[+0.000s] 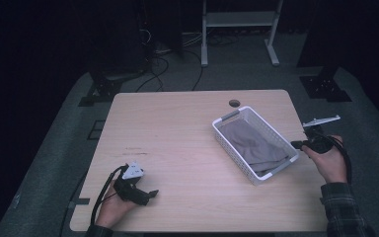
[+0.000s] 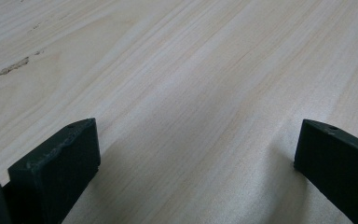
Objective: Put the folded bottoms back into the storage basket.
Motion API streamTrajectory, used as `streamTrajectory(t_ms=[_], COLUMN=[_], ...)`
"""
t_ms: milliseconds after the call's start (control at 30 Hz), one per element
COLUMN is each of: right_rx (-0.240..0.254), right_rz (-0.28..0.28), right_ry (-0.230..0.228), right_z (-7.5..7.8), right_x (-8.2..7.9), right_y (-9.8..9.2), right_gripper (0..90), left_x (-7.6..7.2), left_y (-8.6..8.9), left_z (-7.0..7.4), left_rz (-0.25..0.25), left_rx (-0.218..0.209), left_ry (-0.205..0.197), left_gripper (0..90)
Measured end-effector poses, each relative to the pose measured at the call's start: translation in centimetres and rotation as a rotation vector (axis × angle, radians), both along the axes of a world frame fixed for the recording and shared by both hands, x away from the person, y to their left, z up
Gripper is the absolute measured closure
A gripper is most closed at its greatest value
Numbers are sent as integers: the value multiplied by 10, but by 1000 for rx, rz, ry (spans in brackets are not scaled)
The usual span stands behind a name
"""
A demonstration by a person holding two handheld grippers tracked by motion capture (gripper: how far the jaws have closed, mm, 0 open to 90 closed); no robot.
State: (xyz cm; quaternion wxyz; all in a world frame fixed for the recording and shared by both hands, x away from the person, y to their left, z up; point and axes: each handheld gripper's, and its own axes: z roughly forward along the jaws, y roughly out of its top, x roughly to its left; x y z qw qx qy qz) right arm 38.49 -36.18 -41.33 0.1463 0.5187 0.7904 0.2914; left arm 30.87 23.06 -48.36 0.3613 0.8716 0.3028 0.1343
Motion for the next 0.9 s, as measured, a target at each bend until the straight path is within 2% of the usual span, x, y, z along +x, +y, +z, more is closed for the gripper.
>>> streamTrajectory(t_ms=[533, 767, 900], right_rx=[36, 17, 21], right_rz=[69, 81, 106], right_ry=[-14, -31, -38], right_z=[-10, -11, -12], right_x=[-20, -30, -35], right_y=[19, 30, 37], right_gripper=[894, 894, 894], left_x=[0, 0, 0], left_y=[0, 0, 0], left_z=[0, 0, 0], left_rz=[0, 5, 5], left_rx=[-1, -2, -2], left_ry=[-1, -1, -1], left_gripper=[0, 0, 0])
